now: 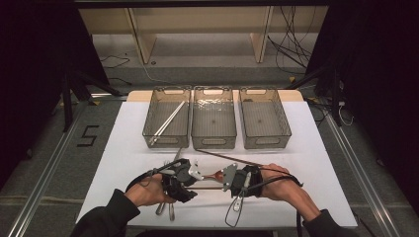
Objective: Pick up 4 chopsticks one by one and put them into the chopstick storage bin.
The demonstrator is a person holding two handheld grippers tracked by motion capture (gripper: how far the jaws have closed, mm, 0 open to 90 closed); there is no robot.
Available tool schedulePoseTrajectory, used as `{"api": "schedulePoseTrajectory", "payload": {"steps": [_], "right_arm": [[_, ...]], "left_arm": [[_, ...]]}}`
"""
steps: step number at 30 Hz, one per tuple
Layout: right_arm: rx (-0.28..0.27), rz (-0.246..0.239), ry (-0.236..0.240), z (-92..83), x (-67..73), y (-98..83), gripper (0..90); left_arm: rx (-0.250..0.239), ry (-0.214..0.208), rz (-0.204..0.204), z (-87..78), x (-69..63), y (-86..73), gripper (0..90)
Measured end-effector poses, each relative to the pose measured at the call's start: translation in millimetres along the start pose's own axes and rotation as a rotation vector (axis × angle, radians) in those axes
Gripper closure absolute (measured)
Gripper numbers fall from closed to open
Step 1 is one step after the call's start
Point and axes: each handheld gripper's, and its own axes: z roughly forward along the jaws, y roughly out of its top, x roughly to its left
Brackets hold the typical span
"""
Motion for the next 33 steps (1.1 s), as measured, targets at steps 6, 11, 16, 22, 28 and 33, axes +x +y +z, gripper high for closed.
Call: {"api": "schedulePoseTrajectory", "payload": {"steps": [6,11,16,22,28,33], "right_arm": [[0.005,-0.01,0.01,-0.3,1.1,0.4,85.0],[-0.006,-0.032,0.017,-0.5,2.1,0.9,84.9],[-0.01,-0.036,0.006,-3.1,2.0,-0.5,83.7],[-0.042,0.006,-0.013,-7.5,-3.0,-7.1,78.3],[-0.112,0.088,-0.049,-17.2,-11.3,-14.5,56.7],[-0.185,0.206,-0.098,-21.1,-17.8,-18.7,43.9]], "left_arm": [[0.001,-0.007,0.019,0.2,-1.2,0.0,72.4],[0.015,-0.034,0.052,1.0,-2.8,-0.9,79.8],[0.003,-0.063,0.08,-2.1,-3.9,-1.3,82.7],[-0.024,-0.093,0.078,-4.1,-5.9,-1.0,85.2],[-0.042,-0.058,0.012,-9.9,5.9,-8.7,85.2],[-0.05,-0.026,-0.026,-14.9,11.4,-13.0,85.2]]}}
